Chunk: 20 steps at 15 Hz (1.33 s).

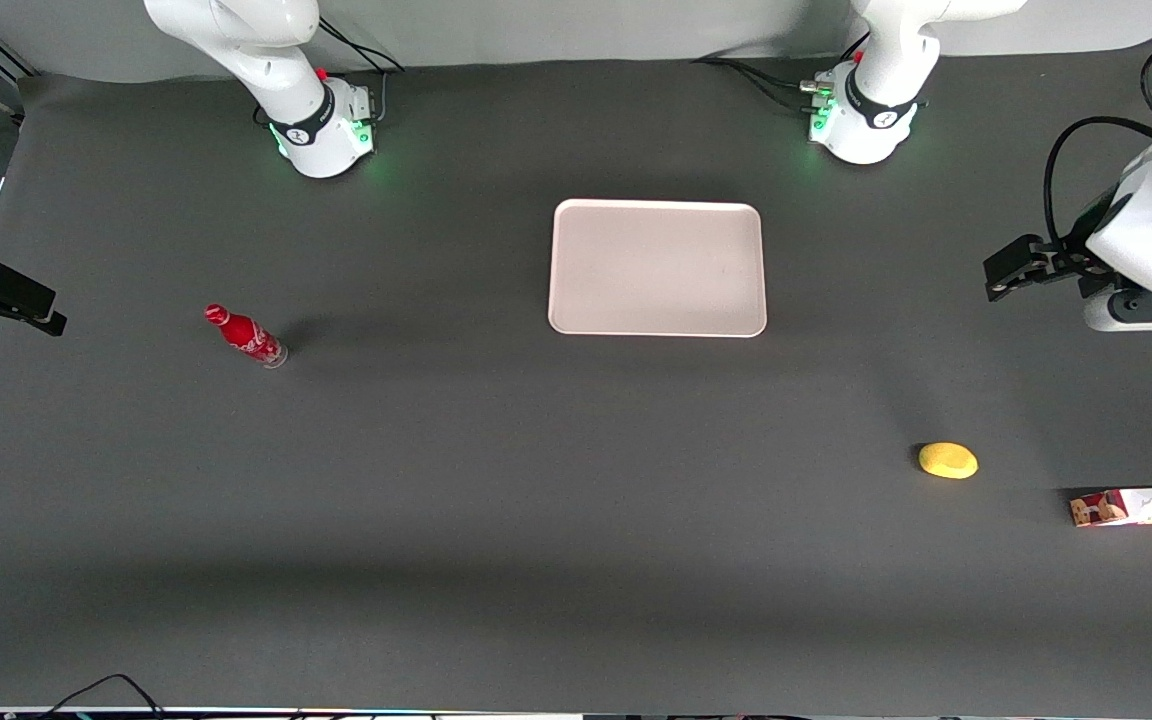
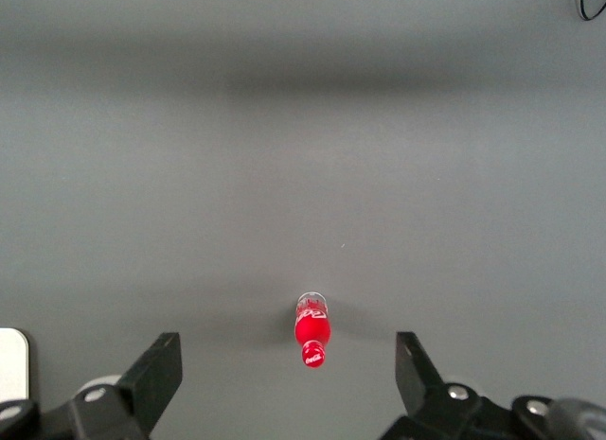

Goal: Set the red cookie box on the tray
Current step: 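Move the left gripper toward the red-and-white cookie box lying flat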

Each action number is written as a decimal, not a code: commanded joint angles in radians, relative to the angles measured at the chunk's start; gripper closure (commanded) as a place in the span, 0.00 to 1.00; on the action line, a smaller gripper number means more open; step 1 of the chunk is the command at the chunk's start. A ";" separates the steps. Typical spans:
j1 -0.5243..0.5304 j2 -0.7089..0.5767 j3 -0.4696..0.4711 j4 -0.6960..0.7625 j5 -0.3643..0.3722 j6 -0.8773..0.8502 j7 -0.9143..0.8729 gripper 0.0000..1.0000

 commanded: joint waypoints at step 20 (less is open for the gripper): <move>0.037 0.049 0.113 -0.006 0.111 0.008 0.770 0.00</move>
